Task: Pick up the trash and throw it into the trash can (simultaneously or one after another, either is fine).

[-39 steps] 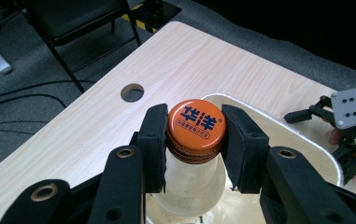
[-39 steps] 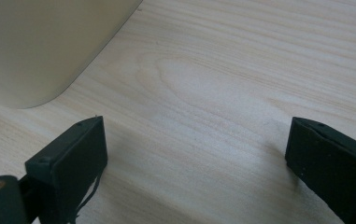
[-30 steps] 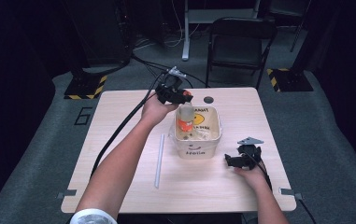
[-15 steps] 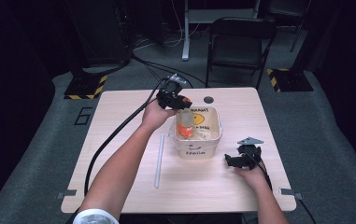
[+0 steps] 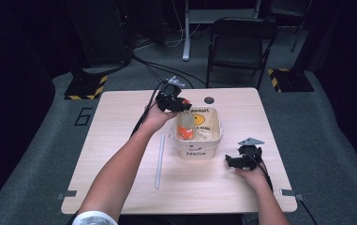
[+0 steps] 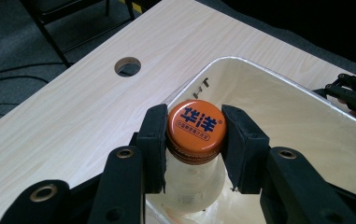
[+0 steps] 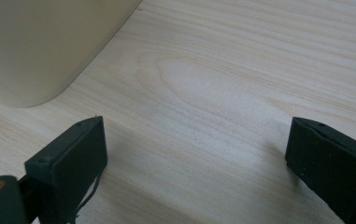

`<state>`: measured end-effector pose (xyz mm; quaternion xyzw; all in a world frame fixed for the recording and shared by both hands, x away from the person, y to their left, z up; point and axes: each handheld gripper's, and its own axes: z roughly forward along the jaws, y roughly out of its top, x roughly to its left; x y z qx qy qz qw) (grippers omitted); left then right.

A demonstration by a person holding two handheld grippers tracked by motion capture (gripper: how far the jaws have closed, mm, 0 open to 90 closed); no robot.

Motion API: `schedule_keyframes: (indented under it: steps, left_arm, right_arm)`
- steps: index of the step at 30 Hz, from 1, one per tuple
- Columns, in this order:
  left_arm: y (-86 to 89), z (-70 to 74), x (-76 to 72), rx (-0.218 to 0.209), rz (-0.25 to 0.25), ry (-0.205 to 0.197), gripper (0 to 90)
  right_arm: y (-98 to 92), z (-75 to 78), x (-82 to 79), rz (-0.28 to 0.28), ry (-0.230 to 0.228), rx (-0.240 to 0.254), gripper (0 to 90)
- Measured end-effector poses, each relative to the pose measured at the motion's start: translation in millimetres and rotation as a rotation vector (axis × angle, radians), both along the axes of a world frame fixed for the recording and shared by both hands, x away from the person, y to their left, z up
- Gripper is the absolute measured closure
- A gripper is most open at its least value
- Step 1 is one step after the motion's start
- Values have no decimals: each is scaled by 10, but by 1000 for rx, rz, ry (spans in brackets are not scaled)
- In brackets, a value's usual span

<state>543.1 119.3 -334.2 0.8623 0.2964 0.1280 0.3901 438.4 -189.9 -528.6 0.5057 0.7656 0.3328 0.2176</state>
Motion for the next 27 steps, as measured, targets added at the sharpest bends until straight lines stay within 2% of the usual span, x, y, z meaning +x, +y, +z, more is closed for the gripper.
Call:
schedule_keyframes:
  steps: [4, 5, 9, 13, 21, 27]
  left_arm:
    - [23, -7, 3, -9, 2, -2, 620]
    - [27, 0, -3, -24, 3, -5, 614]
    - [33, 48, -32, -58, 7, -16, 537]
    - [52, 95, -82, -59, 5, -26, 508]
    - [182, 244, -187, -80, 21, -62, 508]
    - [317, 280, -292, -89, 41, -75, 517]
  right_arm:
    - [1, 1, -2, 0, 0, 0, 47]
    - [0, 0, 0, 1, -1, 0, 47]
    - [1, 0, -2, -1, 0, 0, 47]
    - [0, 1, -1, 0, 1, 1, 47]
    - [1, 1, -1, -1, 1, 1, 47]
    - [0, 1, -2, -1, 1, 1, 48]
